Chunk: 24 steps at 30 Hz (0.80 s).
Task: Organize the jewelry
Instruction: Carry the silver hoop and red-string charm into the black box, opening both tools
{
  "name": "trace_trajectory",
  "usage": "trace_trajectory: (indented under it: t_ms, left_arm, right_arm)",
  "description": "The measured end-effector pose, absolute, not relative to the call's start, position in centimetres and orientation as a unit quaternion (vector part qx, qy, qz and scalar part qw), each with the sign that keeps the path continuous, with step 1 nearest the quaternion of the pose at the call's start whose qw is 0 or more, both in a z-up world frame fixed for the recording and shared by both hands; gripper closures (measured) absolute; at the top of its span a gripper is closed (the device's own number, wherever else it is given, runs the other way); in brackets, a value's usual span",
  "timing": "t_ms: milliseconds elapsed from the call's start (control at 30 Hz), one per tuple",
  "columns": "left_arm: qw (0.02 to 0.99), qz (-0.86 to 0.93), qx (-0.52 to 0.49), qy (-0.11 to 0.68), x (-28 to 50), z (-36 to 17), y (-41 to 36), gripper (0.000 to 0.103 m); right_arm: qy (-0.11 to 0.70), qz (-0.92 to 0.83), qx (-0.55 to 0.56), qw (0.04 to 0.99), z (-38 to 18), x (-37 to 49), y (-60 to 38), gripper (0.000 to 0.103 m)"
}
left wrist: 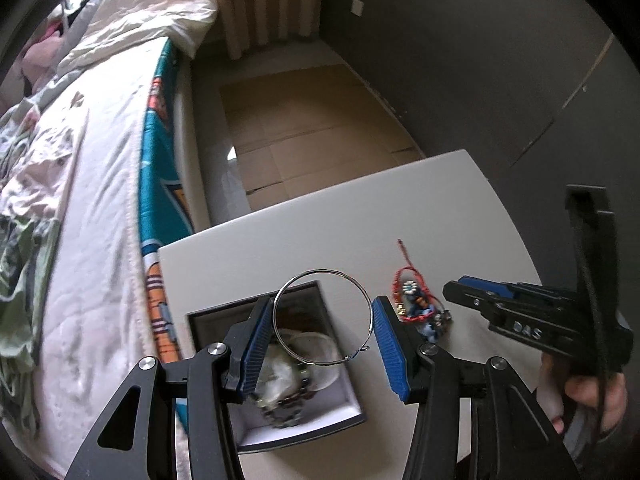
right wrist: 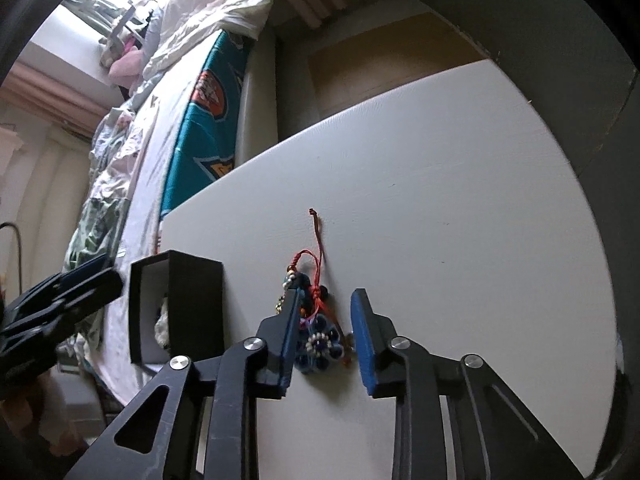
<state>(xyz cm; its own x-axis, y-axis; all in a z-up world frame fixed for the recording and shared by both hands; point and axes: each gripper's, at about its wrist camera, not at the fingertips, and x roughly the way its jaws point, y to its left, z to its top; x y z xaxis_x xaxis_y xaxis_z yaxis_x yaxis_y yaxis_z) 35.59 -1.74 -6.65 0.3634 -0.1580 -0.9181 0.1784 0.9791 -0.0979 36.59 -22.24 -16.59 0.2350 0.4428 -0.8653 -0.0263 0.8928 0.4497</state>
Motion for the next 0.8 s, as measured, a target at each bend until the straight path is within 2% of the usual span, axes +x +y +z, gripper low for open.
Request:
trace_trajectory:
  t_ms: [300, 433, 800]
  left_arm:
    - [0.830, -0.083, -0.005, 0.551, 35.1, -6.0, 1.2, 0.051]
    - [0.832, -0.081, -0.009, 0.550, 34.9, -5.7, 1.8, 0.051]
    - [0.838, -0.085, -0.021, 0.539, 33.9, -4.7, 2.3, 0.051]
  right_arm:
    - [0.619, 0.145, 0.158, 0.756, -18.3, 37.8, -20.7, 0.083]
    - [0.622, 0.143, 0.163, 0.753, -18.6, 38.1, -20.9, 0.095]
    - [0.573, 0.178, 0.156, 0.785, -12.3, 36.4, -20.2, 0.096]
